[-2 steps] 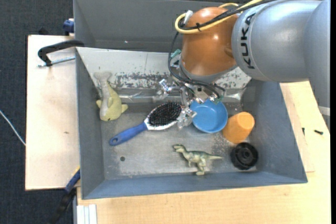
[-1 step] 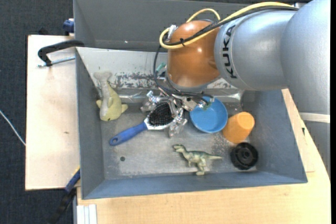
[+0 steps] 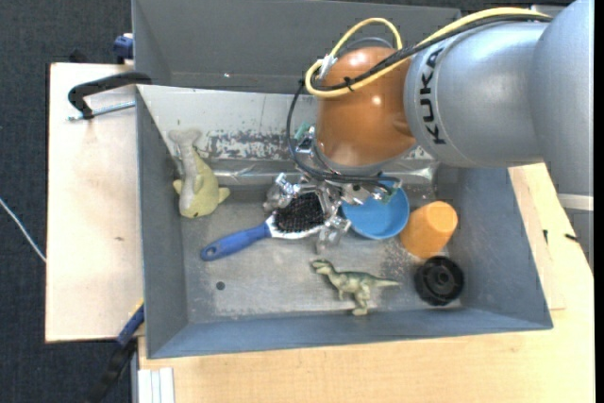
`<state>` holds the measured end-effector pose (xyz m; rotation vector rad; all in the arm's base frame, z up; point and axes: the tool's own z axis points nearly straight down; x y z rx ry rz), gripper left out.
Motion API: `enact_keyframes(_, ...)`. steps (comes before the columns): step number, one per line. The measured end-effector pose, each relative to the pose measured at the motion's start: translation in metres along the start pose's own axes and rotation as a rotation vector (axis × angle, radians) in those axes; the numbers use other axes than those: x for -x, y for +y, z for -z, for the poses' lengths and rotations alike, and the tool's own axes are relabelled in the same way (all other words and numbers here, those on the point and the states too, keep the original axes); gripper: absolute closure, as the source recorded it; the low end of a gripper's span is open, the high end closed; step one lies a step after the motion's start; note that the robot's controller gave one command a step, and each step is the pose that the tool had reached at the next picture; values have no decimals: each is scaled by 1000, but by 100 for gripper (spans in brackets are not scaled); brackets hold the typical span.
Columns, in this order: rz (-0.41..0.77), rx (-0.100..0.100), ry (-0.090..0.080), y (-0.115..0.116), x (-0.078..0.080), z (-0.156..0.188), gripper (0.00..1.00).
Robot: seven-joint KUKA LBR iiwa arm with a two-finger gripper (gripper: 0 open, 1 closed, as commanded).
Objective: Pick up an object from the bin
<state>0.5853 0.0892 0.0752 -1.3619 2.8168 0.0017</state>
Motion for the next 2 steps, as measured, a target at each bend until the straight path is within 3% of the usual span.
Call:
enact_keyframes(1,1,1,5,-1,-1,1,100)
enact_keyframes(2,-2,-4,1,-2,4,127,100)
